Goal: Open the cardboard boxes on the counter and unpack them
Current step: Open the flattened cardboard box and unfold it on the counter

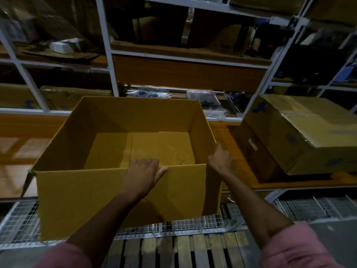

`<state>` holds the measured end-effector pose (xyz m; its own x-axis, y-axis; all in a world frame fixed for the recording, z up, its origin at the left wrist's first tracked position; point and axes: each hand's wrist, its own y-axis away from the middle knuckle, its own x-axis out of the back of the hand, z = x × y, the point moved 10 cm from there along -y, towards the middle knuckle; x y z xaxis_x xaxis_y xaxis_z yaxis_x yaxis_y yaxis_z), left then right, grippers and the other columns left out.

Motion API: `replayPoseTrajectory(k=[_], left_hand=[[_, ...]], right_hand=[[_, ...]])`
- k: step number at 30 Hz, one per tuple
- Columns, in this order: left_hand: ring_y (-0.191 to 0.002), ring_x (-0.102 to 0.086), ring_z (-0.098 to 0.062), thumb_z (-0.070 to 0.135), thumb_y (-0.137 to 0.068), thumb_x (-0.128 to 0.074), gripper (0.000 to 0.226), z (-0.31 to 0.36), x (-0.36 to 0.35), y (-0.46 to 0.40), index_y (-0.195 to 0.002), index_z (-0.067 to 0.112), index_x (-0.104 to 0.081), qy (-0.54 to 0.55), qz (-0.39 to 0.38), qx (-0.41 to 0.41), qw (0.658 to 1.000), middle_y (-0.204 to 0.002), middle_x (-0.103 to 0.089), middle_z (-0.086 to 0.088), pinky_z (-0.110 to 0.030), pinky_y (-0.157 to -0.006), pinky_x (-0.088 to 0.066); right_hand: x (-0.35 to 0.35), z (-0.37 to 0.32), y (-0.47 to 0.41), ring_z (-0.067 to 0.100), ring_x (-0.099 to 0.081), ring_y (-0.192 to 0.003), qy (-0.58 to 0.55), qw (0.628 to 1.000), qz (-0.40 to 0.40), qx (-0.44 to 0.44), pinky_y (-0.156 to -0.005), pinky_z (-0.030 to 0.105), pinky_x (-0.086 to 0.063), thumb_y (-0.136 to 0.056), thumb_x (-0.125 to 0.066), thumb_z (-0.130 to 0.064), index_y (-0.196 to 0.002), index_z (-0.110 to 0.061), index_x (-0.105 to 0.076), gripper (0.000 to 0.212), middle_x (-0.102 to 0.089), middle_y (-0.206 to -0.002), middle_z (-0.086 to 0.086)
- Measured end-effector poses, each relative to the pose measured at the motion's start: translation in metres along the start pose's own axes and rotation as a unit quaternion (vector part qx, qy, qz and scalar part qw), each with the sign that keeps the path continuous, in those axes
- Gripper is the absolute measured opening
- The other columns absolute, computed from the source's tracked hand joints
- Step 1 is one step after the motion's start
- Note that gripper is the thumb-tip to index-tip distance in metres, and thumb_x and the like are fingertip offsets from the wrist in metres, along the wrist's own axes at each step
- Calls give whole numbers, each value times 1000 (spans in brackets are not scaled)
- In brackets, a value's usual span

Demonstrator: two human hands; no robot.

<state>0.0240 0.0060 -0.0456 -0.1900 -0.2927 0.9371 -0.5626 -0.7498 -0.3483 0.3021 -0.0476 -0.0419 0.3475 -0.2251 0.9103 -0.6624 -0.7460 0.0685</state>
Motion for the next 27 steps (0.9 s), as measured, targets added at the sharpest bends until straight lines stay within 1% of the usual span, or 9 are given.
replayPoseTrajectory(k=[3, 6, 11, 16, 19, 21, 23, 25, 27], left_hand=[[-78, -58, -21, 59, -100, -25, 53, -1, 2, 12, -94, 20, -61, -14, 48, -18, 999, -87, -63, 0, -39, -75, -41], [-85, -58, -22, 59, -99, -31, 48, -3, -3, 16, -101, 22, -62, -9, 51, -8, 999, -93, -62, 1, -41, -80, -37], [-93, -61, -22, 64, -96, -28, 56, -7, -10, 19, -119, 23, -59, -8, 17, -55, 998, -103, -65, 0, -41, -82, -45], [-82, -56, -20, 69, -93, -39, 52, -13, -2, 21, -98, 21, -60, -9, 22, -13, 1000, -90, -62, 2, -40, -76, -44], [-80, -53, -19, 61, -89, -56, 43, -5, 3, 18, -95, 19, -59, 8, 33, -5, 999, -88, -60, 1, -42, -77, -43], [-81, -52, -18, 58, -90, -59, 40, -2, 6, 13, -97, 19, -58, 14, 30, 3, 999, -89, -59, 1, -43, -79, -43], [-84, -51, -18, 58, -92, -57, 39, 0, 5, 8, -101, 20, -58, 23, 11, 15, 1000, -92, -59, 2, -43, -82, -42], [-87, -46, -15, 59, -95, -52, 40, 2, 3, 7, -106, 21, -57, 39, -16, 27, 999, -96, -56, 4, -42, -86, -39], [-91, -39, -11, 60, -97, -48, 40, 1, -1, 7, -110, 23, -54, 57, -47, 41, 996, -99, -50, 8, -42, -94, -36]], right_hand=[[7, 8, -3, 27, -63, -100, 52, 999, -7, 0, -85, 46, -58, -101, -54, -27, -128, -16, -53, 29, -61, -112, 7], [5, 10, -4, 27, -62, -100, 57, 998, -20, 20, -87, 46, -58, -101, -54, -26, -121, -15, -56, 23, -59, -113, 8], [14, 22, -5, 20, -55, -91, 49, 998, 6, 27, -75, 34, -50, -102, -54, -19, -128, -10, -54, 28, -55, -105, 5], [30, 40, 0, 26, -59, -96, 63, 996, 10, 57, -79, 36, -49, -102, -52, -19, -150, -16, -38, 49, -56, -107, 10], [31, 41, 7, 29, -61, -97, 60, 992, -9, 114, -86, 46, -52, -106, -43, -32, -156, -20, -29, 53, -58, -102, 9], [24, 48, 12, 36, -57, -121, 51, 990, -48, 121, -102, 54, -43, -105, -30, -56, -157, -23, -27, 62, -59, -130, 16], [10, 53, 22, 38, -43, -139, 35, 987, -98, 124, -112, 61, -35, -95, -28, -76, -157, -24, -28, 81, -38, -157, 17], [-1, 58, 28, 38, -40, -141, 24, 985, -110, 127, -110, 64, -37, -89, -40, -77, -153, -21, -34, 85, -25, -162, 18], [-3, 61, 24, 37, -47, -133, 26, 987, -85, 130, -105, 60, -44, -90, -55, -66, -140, -18, -44, 70, -30, -157, 18]])
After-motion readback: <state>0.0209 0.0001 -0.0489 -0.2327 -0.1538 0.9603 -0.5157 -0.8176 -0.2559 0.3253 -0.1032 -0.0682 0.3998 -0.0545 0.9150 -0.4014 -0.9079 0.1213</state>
